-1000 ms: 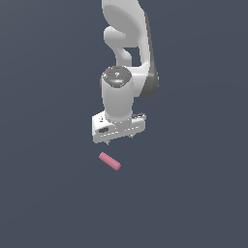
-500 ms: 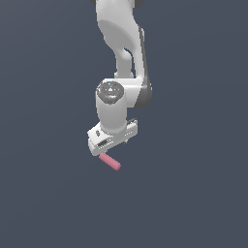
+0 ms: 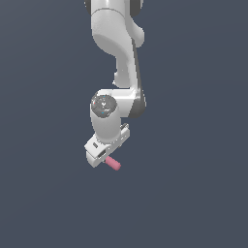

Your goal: Pick up the object and move it to a goal position.

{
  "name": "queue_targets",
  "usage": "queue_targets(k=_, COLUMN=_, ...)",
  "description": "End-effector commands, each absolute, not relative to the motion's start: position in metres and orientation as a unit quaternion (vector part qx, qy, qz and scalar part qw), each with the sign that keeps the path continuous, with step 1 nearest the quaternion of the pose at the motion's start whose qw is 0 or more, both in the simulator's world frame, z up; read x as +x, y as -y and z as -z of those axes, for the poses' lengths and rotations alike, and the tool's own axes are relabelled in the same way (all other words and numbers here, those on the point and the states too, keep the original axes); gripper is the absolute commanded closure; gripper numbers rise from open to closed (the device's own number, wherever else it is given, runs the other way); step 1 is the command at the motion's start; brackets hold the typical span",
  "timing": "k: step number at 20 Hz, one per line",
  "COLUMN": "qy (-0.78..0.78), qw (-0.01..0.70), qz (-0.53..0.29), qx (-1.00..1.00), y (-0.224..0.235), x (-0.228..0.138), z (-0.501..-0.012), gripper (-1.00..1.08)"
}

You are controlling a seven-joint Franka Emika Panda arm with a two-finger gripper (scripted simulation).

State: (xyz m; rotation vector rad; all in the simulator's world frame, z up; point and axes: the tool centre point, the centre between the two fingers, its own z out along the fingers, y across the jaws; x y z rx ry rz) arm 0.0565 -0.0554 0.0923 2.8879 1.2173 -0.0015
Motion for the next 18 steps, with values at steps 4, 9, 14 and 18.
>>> queue_targets(k=4, qy=-0.434, qw=0.002, qz=0.0, qx=0.901, y=0.063, x=0.061, z=-0.079, gripper=-0.92)
queue_targets(k=9, qy=-0.458, qw=0.001, qz=0.0, qx=0.889, y=0.067, x=0.064, z=-0.072, gripper=-0.92)
queue_targets(k=14, qy=-0.467, qw=0.0, qz=0.0, qx=0.884, y=0.069, x=0.065, z=-0.068, gripper=-0.92)
queue_targets(k=18, qy=-0.466, qw=0.0, qz=0.0, qx=0.885, y=0.069, x=0.064, z=-0.067, gripper=-0.92)
